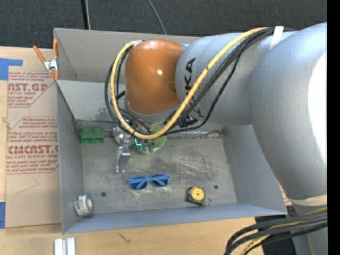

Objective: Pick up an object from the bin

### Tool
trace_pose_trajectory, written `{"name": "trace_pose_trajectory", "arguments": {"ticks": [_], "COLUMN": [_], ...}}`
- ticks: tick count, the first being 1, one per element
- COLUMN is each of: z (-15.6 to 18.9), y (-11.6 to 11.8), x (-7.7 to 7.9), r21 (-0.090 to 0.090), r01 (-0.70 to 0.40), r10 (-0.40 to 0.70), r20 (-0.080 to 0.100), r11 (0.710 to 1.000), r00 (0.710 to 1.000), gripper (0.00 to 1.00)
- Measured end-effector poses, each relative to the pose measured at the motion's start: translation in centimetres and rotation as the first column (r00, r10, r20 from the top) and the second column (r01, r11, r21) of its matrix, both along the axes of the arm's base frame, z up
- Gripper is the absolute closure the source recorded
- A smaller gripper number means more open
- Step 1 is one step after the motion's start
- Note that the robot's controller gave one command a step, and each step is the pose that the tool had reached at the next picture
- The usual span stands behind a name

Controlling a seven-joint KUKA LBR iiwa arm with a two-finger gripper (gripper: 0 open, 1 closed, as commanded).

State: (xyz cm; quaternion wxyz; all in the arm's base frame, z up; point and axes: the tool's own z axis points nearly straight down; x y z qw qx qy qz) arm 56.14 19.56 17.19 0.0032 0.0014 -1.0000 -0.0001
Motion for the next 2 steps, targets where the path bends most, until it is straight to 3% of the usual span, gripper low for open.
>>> {"name": "trace_pose_trajectory", "arguments": {"ticks": [1,2], "z": [-10.0,-7.1], "y": [-11.3,-10.9], "x": [-6.7,-3.4], "r21": [0.006,0.002], "r01": [-0.036,0.017], "r10": [0.035,-0.017], "r20": [0.017,0.01], "r11": [0.999,1.0], "r00": [0.999,1.0], "gripper": [0.0,0.0]}}
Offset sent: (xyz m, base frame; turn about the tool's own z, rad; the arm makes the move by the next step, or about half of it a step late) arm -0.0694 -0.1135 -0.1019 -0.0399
